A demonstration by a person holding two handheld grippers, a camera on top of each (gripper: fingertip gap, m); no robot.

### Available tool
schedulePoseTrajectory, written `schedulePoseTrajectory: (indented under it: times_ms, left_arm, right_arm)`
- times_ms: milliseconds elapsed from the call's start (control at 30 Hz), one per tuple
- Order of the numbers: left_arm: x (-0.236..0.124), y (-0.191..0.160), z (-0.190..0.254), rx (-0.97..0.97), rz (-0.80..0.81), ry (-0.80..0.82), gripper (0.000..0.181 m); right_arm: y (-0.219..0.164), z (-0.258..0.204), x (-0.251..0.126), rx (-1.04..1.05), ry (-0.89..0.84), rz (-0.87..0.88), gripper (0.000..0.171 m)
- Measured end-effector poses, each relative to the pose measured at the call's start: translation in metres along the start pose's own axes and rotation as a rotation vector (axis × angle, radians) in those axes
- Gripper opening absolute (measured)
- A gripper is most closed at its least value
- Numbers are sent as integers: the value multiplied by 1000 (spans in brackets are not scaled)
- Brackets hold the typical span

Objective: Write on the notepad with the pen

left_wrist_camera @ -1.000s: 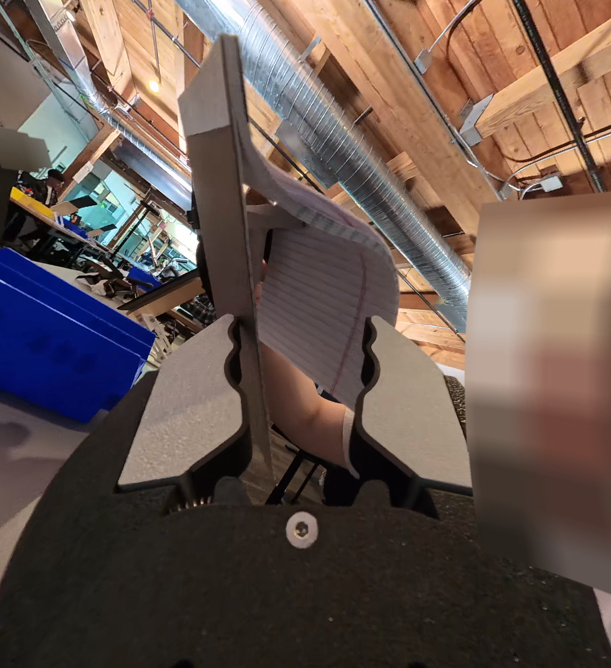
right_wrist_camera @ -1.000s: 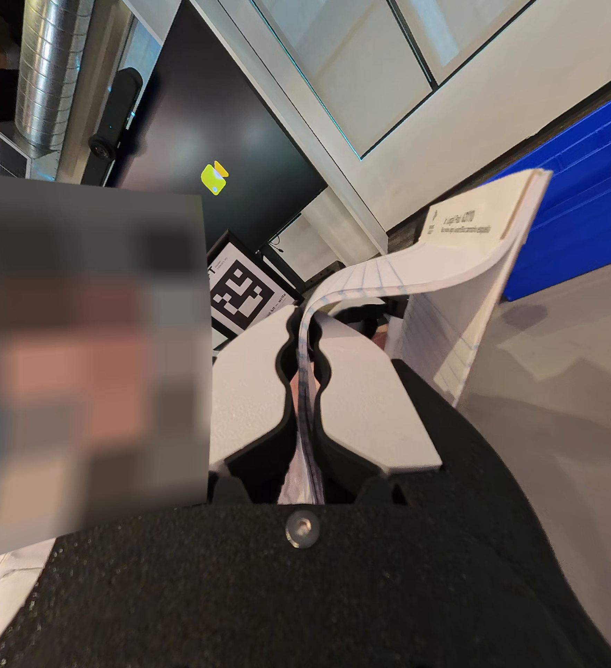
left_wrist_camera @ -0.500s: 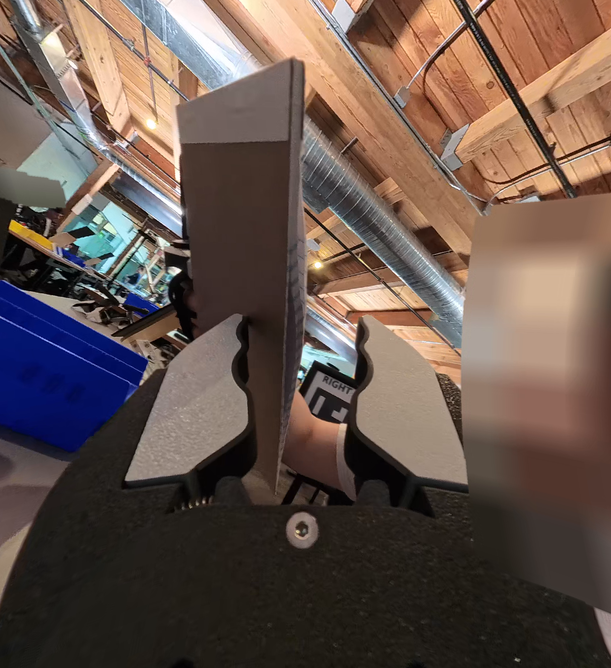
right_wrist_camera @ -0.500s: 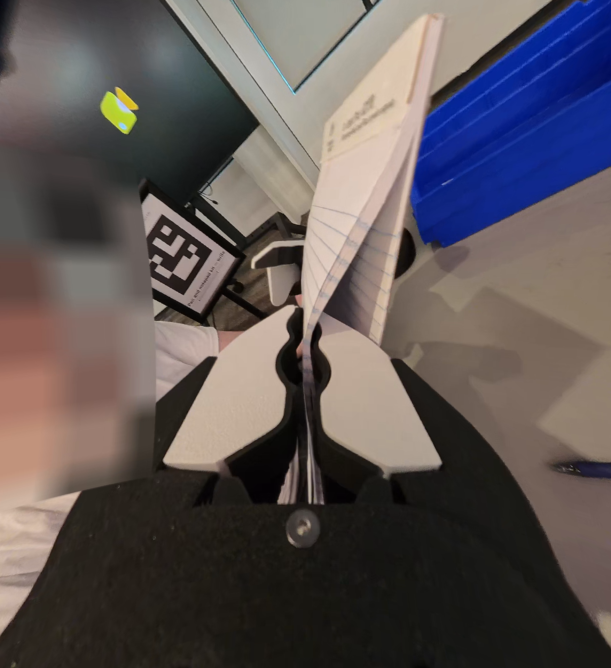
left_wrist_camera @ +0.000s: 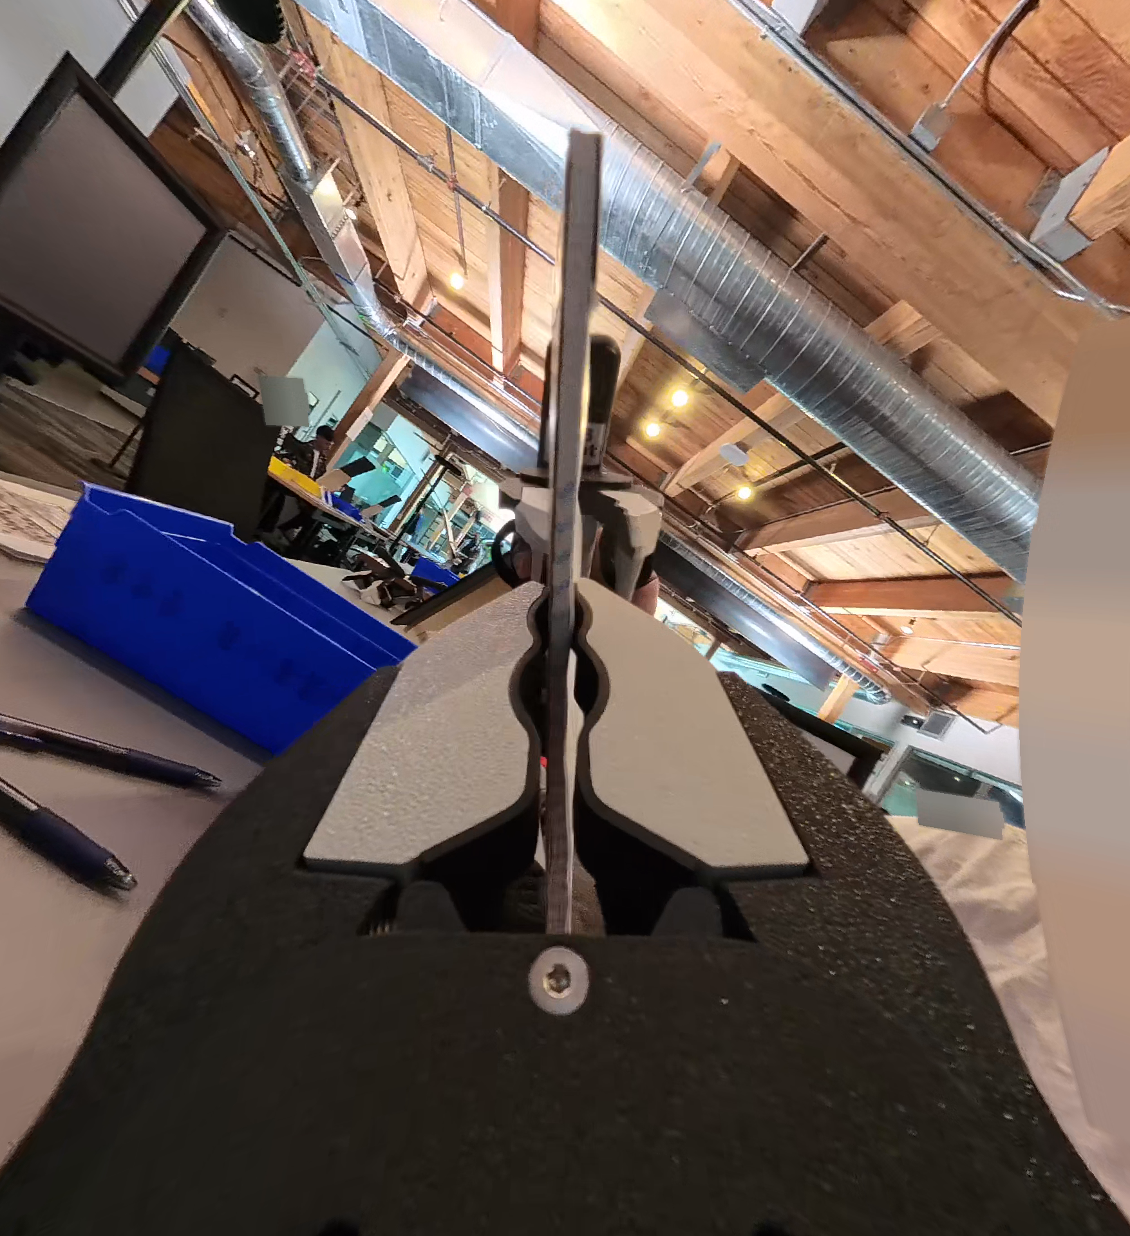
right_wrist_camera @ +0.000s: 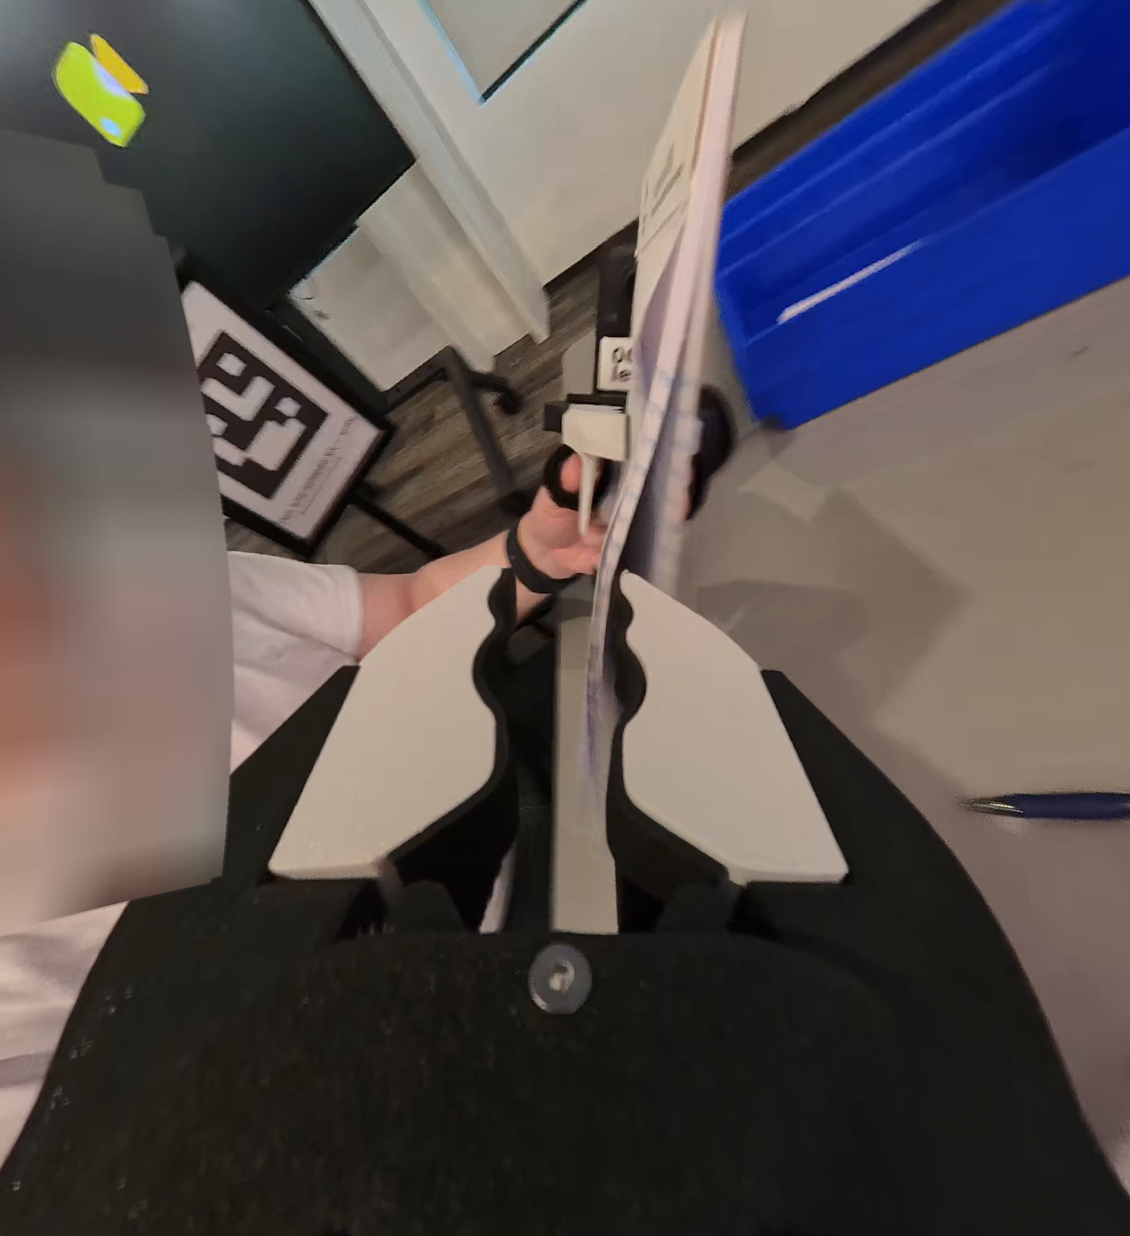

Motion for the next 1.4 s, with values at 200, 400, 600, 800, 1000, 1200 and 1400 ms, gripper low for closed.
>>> schedulePoseTrajectory:
  times_ms: [200, 400, 600, 800, 1000, 1200, 1400]
  left_arm:
    - [-15, 1, 2, 60, -58, 59, 3]
    - [-10, 0, 7, 13, -18, 16, 4]
    - [-9, -2, 10, 20, -35, 23, 4]
    - [-9, 1, 15, 4, -20, -6, 12]
    - [-9, -2, 10, -16, -48, 14, 13]
    - [-26, 11, 14, 17, -27, 47, 22]
    - [-59, 15, 24, 54, -39, 132, 23]
  right_arm:
    - [25, 1, -39, -322, -285, 358, 43]
    - [2, 24, 5, -111, -123, 321, 77]
    - [-34, 42, 46, -21, -71, 249, 72]
    - [-40, 33, 50, 94, 208, 325, 10]
    - [-47, 36, 52, 46, 199, 315, 5]
    - [-33, 29, 25, 16, 107, 289, 4]
    - [4, 39, -92, 112, -164, 216, 4]
Point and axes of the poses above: each gripper's, where its closed fingertips meet, x out along the fingers, y out of its top, z = x × y across the jaws, the point moved 3 cm from there along -x, back along the fingers
